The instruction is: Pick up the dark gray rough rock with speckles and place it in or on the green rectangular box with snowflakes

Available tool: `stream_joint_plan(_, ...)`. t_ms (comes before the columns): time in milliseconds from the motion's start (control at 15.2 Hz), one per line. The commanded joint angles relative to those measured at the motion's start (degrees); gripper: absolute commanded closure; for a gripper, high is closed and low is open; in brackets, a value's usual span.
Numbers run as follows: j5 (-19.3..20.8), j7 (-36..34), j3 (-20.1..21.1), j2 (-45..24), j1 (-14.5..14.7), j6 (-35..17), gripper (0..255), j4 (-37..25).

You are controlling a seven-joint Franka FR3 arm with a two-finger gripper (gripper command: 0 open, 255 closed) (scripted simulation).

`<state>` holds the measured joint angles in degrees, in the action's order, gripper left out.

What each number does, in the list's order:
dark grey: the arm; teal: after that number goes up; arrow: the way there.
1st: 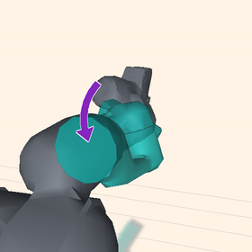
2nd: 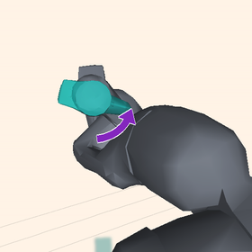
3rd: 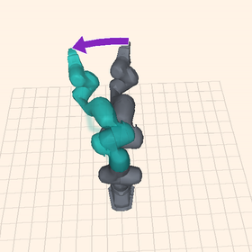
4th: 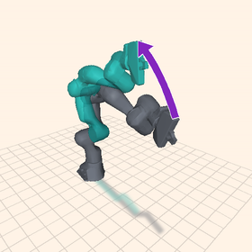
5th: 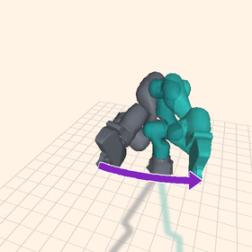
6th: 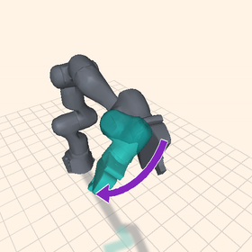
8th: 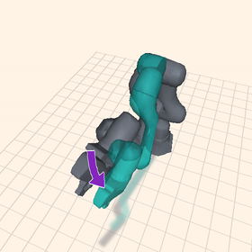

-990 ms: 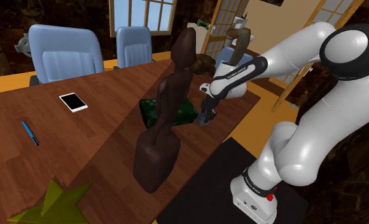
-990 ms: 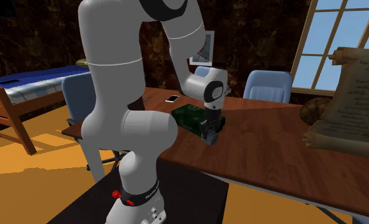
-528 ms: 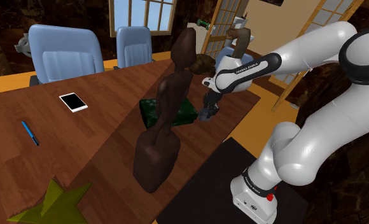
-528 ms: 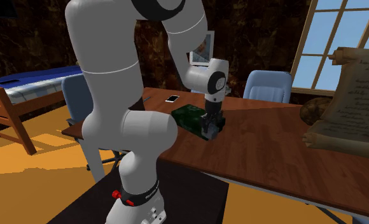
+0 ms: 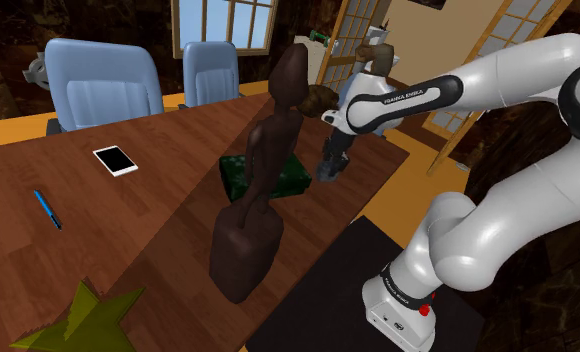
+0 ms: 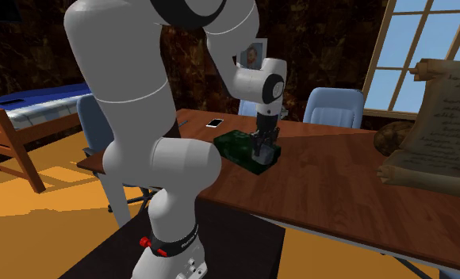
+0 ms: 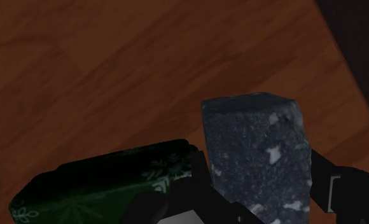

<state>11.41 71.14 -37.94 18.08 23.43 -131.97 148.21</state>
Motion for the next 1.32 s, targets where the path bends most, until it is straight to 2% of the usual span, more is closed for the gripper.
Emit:
stream_joint_plan(0,0.5,-0.5,0.6,1.3,-0.4,1.9,255,-0.6)
stream_joint_plan(528,1.5,-1.8,2.7,5.5,-1.2,9.0,255,-3.8)
stream_joint_plan(924,-5.8,-3.9,4.1,-4.8,5.1,8.3,255,-12.5)
stream_joint_plan(1254,-12.1,-4.4,5.3,-14.0,8.7,9.3,255,-21.4)
